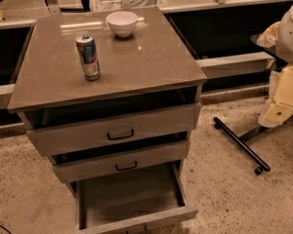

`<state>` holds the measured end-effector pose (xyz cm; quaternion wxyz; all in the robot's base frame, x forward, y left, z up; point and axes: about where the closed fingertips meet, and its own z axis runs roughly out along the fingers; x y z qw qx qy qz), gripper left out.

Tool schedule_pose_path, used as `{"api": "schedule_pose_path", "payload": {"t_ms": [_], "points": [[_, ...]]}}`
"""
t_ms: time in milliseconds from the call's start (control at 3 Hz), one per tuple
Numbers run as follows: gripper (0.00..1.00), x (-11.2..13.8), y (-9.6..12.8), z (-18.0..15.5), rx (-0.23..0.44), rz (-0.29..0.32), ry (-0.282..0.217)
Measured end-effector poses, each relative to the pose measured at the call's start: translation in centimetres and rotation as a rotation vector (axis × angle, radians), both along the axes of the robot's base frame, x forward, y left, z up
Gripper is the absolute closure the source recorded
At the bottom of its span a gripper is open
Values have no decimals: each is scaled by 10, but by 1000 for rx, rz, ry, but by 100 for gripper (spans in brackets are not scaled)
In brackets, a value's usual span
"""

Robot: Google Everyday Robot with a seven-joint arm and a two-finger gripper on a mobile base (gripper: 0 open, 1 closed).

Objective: Close bottom drawer

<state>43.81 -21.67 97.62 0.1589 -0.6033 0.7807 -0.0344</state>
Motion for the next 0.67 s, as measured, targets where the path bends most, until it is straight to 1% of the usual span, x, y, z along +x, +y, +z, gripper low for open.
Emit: {"api": "schedule_pose_path", "payload": {"t_ms": [333,667], "points": [[0,0,0,0,0,0,0],[0,2,-1,-19,87,14,60]]}}
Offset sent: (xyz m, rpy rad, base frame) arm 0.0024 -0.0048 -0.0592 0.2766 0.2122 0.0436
